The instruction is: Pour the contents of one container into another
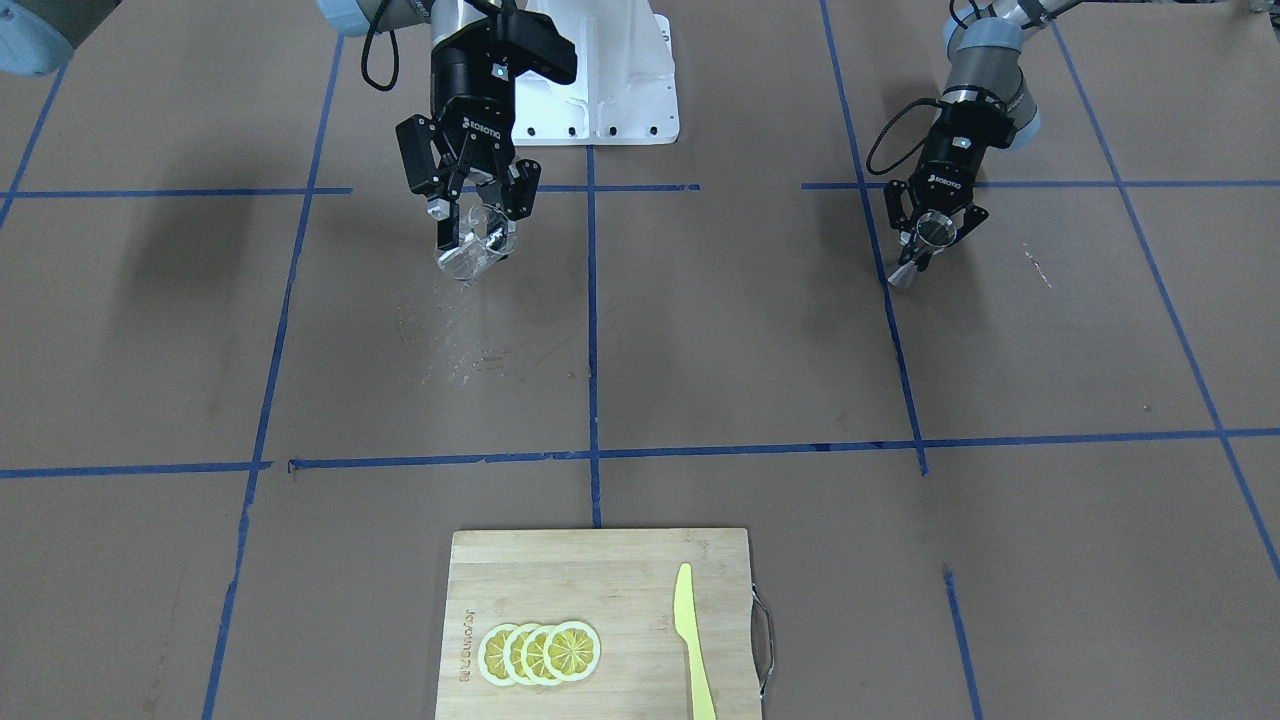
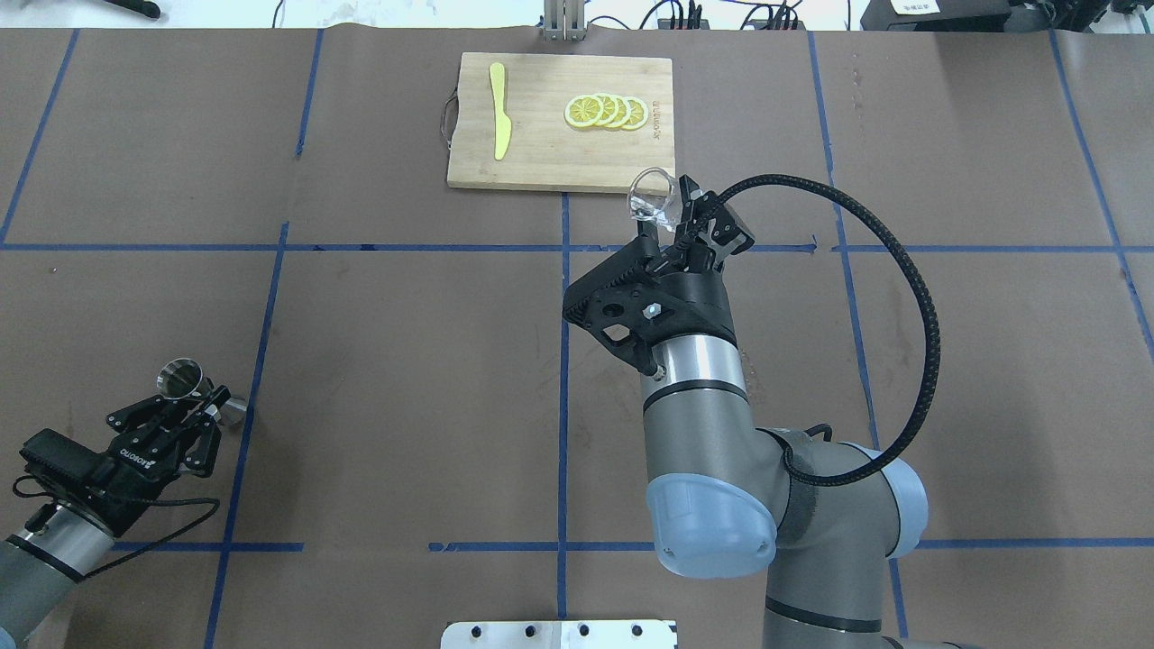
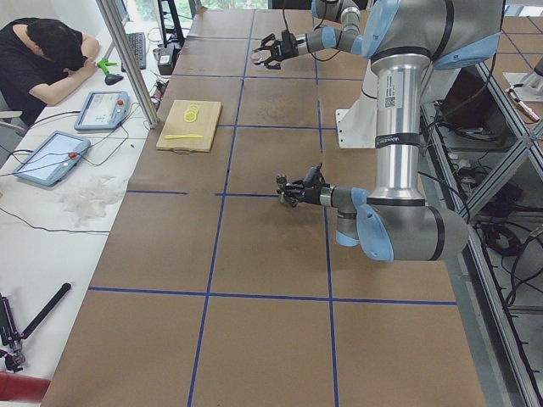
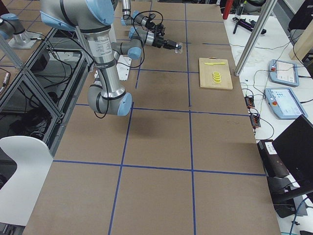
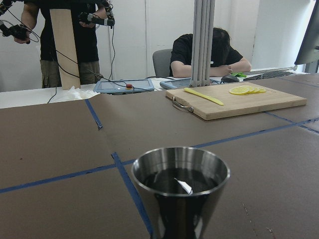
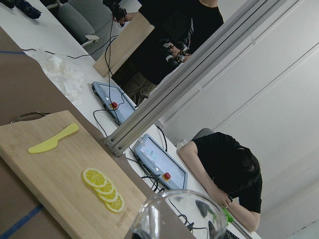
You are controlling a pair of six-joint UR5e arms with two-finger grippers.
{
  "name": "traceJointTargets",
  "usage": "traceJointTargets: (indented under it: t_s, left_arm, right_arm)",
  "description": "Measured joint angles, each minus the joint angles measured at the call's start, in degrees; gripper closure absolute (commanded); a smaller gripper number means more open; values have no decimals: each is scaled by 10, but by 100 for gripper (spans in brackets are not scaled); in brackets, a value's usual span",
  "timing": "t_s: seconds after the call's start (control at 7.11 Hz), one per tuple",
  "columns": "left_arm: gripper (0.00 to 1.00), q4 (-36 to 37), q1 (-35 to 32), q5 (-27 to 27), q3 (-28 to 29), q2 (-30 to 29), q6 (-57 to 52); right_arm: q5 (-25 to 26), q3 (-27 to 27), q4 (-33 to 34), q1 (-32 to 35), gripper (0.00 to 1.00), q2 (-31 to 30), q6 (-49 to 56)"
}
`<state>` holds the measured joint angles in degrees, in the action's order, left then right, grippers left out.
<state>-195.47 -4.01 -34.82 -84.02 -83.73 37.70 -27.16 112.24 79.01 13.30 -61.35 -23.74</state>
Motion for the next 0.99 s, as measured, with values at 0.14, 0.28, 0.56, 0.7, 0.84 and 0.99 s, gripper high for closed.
traceJointTargets:
  t_s: [0.14,0.28,0.56,0.7,0.84,0.99]
  left_arm:
    - [100,0,0,-1,2,0,0]
    - [100,0,0,-2,4,0,0]
    - [100,0,0,-4,5,0,0]
    - [100,0,0,-5,7,0,0]
    - [99,0,0,-6,9,0,0]
    - [99,0,0,-7,10,0,0]
  right_arm:
    - [0,0,0,0,100,0,0]
    - [0,0,0,0,100,0,0]
    - [0,0,0,0,100,0,0]
    - [0,0,0,0,100,0,0]
    - [0,0,0,0,100,0,0]
    - [0,0,0,0,100,0,0]
